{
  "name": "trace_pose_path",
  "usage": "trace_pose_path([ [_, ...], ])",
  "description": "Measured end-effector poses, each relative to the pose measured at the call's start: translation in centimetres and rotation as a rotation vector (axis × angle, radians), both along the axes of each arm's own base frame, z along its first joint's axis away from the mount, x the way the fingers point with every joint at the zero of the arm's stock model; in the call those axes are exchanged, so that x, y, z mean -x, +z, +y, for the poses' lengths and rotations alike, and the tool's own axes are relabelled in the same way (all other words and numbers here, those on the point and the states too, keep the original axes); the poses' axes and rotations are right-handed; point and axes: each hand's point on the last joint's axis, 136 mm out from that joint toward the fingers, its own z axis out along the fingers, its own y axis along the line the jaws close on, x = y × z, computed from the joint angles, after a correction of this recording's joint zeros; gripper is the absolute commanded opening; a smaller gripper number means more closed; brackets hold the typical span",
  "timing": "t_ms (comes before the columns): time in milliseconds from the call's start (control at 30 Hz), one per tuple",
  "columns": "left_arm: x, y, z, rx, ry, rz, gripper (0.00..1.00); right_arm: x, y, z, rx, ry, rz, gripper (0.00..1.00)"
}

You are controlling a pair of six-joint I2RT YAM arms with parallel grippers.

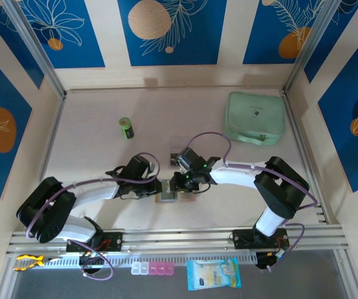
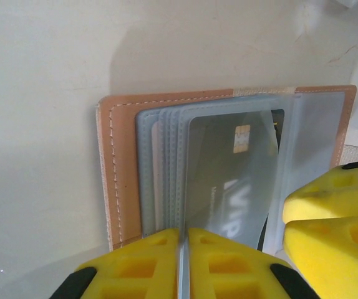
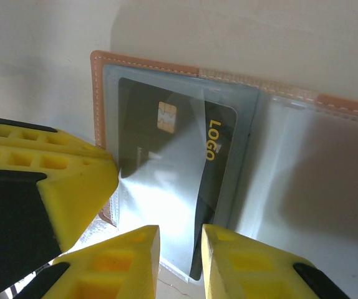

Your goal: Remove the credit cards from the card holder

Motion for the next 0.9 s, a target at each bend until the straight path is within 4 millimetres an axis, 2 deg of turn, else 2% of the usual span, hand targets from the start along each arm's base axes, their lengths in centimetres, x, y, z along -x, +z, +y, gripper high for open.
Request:
trace_pose_path([
  [500,0.0,0.0,0.0,0.000,0.000,-0.001,0.10,-0.2,-0.9,0.4,0.009,0.004,0.016,0.25],
  [900,0.0,0.0,0.0,0.000,0.002,0.000,0.10,-0.3,-0.7,1.8,-0.056,0.018,0.024,0.23],
])
